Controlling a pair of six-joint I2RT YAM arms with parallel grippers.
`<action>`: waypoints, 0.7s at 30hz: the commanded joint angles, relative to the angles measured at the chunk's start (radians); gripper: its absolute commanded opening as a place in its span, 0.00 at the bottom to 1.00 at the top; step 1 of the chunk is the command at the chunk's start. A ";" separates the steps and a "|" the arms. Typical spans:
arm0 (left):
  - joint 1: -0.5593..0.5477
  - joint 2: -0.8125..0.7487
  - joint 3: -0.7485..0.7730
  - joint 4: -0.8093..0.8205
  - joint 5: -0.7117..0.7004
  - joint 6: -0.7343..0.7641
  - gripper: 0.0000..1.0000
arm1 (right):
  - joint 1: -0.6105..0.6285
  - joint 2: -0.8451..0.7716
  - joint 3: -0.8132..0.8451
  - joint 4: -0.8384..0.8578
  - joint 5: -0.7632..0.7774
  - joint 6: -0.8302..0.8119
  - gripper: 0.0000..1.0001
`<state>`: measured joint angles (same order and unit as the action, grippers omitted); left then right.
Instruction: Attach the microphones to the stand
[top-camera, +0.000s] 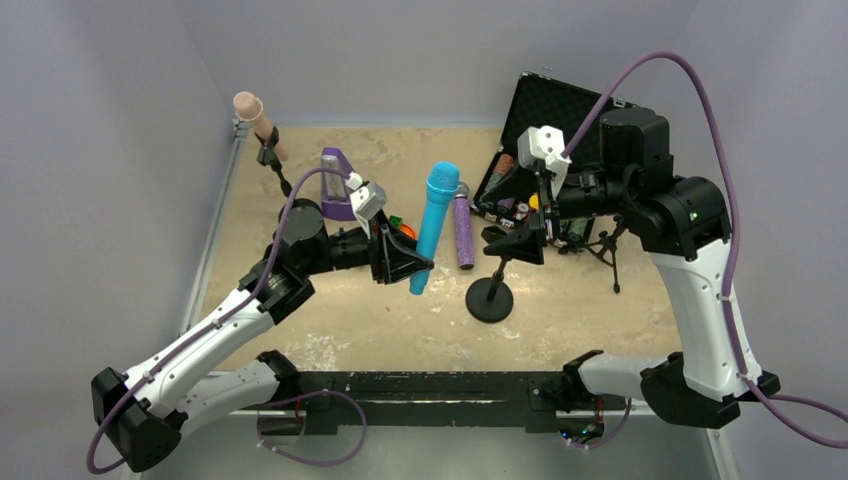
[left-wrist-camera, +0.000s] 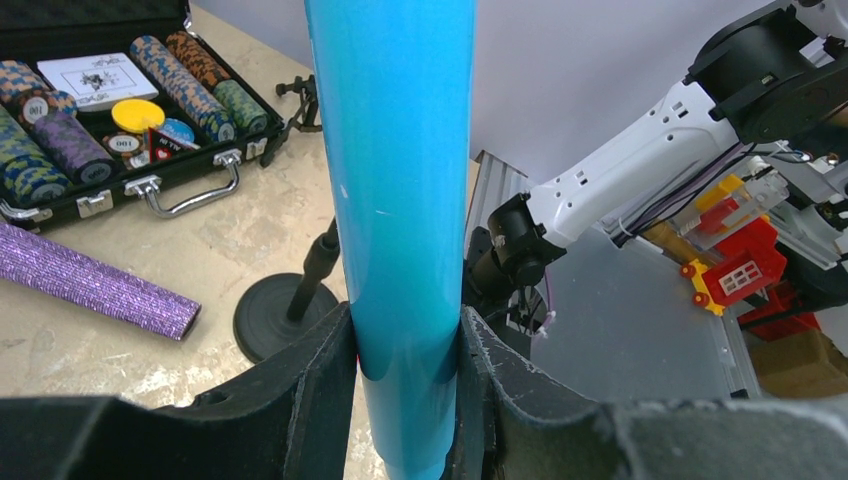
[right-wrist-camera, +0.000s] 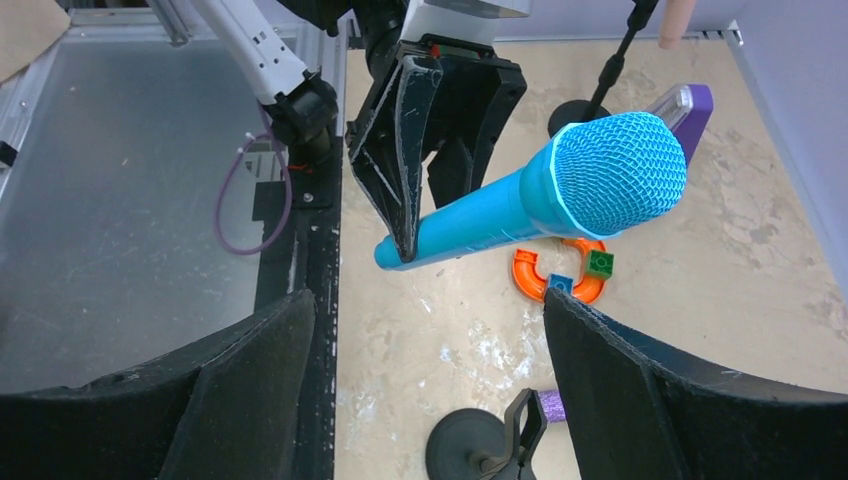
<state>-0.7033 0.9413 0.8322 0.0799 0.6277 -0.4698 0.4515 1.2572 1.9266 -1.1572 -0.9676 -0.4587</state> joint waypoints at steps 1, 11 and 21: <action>-0.006 0.012 0.047 0.104 0.025 0.082 0.00 | 0.003 0.005 -0.008 0.080 0.032 0.110 0.88; -0.004 0.125 0.051 0.144 0.098 0.380 0.00 | -0.172 -0.135 -0.327 0.058 0.115 -0.091 0.95; -0.002 0.250 0.045 0.325 0.207 0.517 0.00 | -0.174 -0.345 -0.696 0.290 0.208 -0.377 0.99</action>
<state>-0.7036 1.1702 0.8341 0.2432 0.7635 -0.0578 0.2802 0.9558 1.2652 -1.0019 -0.7937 -0.7238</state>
